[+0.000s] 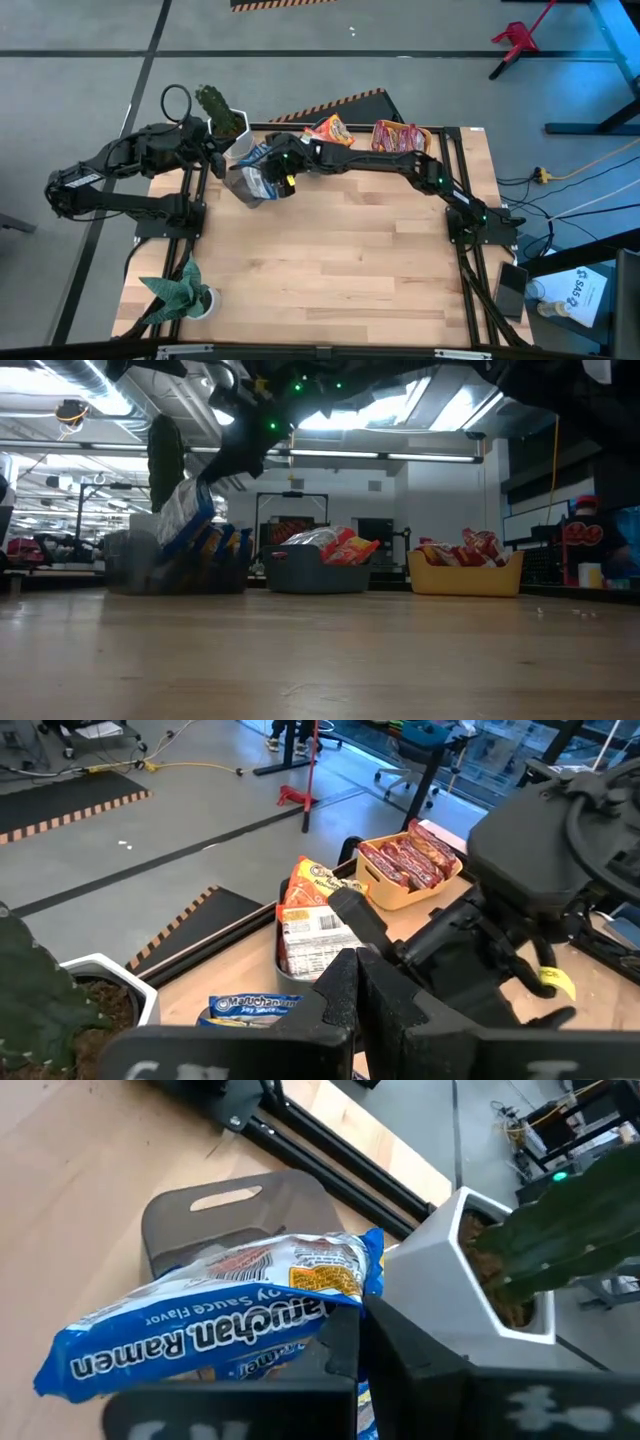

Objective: Sort Maruchan noodles
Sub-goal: Put the blue noodle pack into the black bin, then return to Home Position

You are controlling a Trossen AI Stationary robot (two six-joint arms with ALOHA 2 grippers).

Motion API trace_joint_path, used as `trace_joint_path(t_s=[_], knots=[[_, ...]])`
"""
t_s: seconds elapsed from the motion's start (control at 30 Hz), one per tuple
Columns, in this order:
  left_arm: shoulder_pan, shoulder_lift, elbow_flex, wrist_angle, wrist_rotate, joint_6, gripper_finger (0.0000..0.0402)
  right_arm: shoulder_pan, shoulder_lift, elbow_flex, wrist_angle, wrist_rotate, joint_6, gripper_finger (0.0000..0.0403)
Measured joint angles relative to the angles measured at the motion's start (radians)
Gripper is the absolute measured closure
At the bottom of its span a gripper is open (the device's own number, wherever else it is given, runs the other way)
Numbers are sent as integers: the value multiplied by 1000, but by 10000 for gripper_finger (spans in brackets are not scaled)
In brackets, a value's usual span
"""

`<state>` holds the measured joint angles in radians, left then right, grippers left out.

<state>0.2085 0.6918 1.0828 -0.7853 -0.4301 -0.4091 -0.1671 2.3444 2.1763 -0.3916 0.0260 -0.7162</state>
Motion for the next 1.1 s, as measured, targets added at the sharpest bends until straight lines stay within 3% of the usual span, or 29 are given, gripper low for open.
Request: trace_joint_path(t_s=[0.37,0.67,0.87,1.1], knots=[[0,0,0,0,-1,-14,401,-11,1,-7,65,-63,-62,395],[0,0,0,1,-13,-29,401,-12,15,-7,69,-71,-77,321],[0,0,0,1,-28,-27,401,-12,32,-7,66,-8,-65,271],[0,0,0,0,-33,-67,401,-9,12,26,31,8,1,259]])
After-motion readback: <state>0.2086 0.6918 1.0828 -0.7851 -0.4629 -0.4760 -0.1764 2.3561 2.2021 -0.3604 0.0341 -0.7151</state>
